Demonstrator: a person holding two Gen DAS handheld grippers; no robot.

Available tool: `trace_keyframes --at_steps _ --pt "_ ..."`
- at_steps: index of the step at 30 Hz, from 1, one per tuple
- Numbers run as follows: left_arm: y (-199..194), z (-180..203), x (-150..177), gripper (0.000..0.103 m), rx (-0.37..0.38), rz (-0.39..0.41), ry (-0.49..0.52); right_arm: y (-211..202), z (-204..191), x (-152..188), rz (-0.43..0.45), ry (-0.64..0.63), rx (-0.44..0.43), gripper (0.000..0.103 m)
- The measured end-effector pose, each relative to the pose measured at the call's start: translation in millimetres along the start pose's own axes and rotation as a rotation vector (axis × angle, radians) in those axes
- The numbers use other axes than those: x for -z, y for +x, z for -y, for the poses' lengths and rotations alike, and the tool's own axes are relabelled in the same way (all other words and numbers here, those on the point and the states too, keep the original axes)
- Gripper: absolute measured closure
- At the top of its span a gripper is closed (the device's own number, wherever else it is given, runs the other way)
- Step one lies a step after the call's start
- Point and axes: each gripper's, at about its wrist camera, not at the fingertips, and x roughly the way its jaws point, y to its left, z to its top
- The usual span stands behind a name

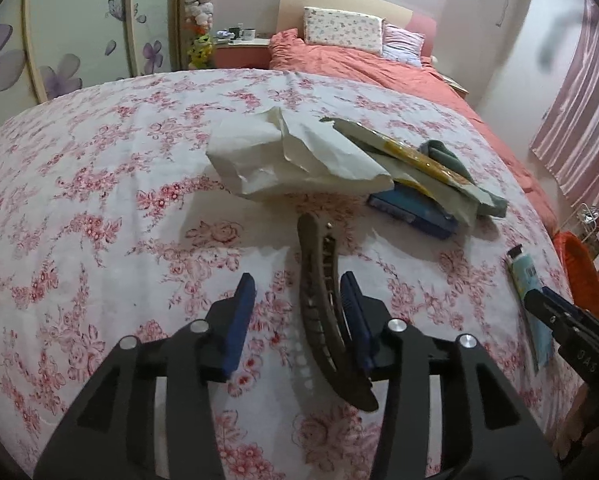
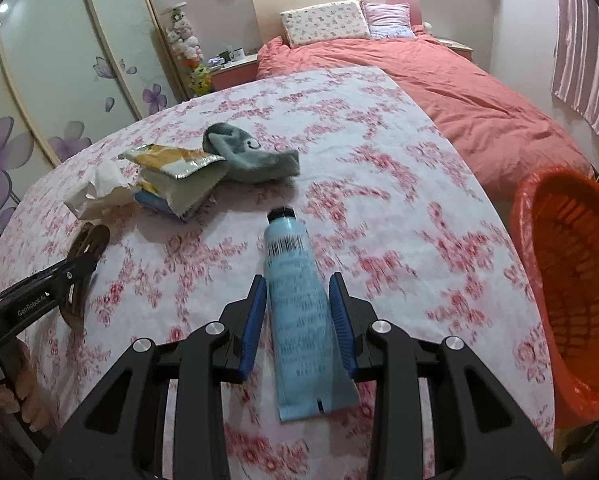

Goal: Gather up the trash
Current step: 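Grasp the light-blue tube with the right tool while the left grasps the brown hair clip, then lift the tube and hair clip off the bed with both tools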

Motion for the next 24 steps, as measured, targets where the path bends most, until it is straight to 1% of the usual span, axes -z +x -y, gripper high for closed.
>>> trace_keyframes --at_steps 4,9,12,14,16,20,24 --pt "4.7 4.3 -4.4 0.058 -0.015 0.002 0.007 8.4 -5.1 -7.5 0.0 -0.004 0.001 0.069" --pt "8.7 7.3 -8.9 0.061 -0.024 0.008 0.015 17.6 -10.7 -12.9 0.001 -0.018 0.019 0.069" --pt "10.6 9.8 -10.1 0.062 -0.03 0.014 0.024 20.0 -11.1 -16.1 0.0 -0.008 0.014 0.069" --pt "12.6 10.8 -11.4 0.066 -0.034 0.018 0.028 21.8 -13.3 -17.2 0.002 -0.012 0.022 0.07" --pt "12.6 9.4 -12.1 0.071 -0.024 0.019 0.024 22.6 -14.7 -17.8 0.001 -0.018 0.02 0.075" --pt "12.2 5.8 -11.8 0.071 -0.005 0.021 0.009 21.2 -9.9 -16.8 0.002 0.002 0.007 0.075" --pt "12.7 4.4 -11.5 0.071 0.003 0.022 0.002 19.4 -10.1 -14.7 0.001 0.003 0.016 0.075"
